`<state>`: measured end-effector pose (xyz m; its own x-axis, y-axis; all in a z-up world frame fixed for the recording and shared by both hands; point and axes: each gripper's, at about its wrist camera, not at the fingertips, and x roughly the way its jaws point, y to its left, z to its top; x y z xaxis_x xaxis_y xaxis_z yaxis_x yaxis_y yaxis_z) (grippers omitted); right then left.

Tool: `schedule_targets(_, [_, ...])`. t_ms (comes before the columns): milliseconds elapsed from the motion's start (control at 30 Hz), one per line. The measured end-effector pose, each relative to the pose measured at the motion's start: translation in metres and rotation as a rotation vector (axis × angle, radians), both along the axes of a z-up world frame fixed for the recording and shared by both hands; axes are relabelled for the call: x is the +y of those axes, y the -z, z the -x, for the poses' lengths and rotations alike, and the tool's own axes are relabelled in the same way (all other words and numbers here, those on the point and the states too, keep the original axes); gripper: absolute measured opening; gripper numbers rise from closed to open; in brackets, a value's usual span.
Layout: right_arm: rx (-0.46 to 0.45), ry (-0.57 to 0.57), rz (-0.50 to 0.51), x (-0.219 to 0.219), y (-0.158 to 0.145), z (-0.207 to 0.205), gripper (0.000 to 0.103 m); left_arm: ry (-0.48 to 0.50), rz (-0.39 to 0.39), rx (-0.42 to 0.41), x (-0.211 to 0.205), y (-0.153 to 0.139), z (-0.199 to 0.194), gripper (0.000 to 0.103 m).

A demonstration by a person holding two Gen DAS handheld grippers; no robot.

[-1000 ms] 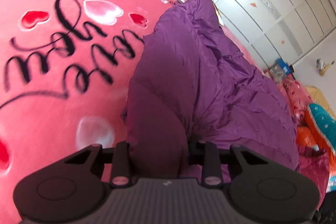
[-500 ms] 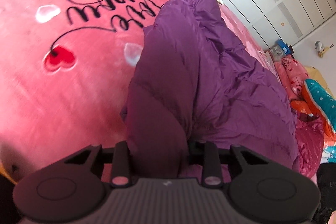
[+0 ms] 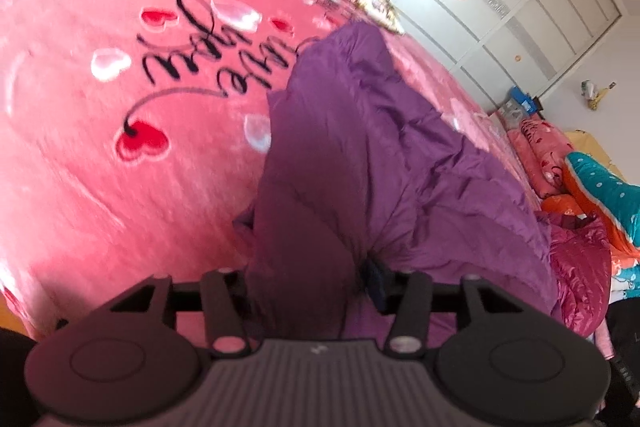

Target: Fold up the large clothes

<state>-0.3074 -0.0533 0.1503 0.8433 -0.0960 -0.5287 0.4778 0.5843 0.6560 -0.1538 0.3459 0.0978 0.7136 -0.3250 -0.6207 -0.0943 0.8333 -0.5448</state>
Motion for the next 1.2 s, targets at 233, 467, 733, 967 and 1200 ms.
schedule_targets(233, [-0.16,-0.171,0.338,0.033,-0.042,-0.016,0.101,-0.007,-0.094,-0.141,-0.002,-0.032,0.026,0.06])
schedule_targets(467, [-0.169,-0.441,0.529,0.061,-0.031,-0.078,0.101,0.128,-0.323,-0.299,-0.052,-0.054,0.015,0.06])
schedule_targets(733, [-0.06,-0.561,0.547,0.052,-0.005,-0.149,0.093,0.23,-0.466,-0.246,-0.098,-0.027,-0.051,0.059])
schedule_targets(967, [-0.029,-0.588,0.5,0.028,0.018,-0.217,0.093,0.227,-0.568,-0.235,-0.122,-0.007,-0.111,0.06])
schedule_targets(1200, [0.004,-0.589,0.535,0.014,0.037,-0.279,0.092,0.12,-0.611,-0.245,-0.118,-0.003,-0.16,0.063])
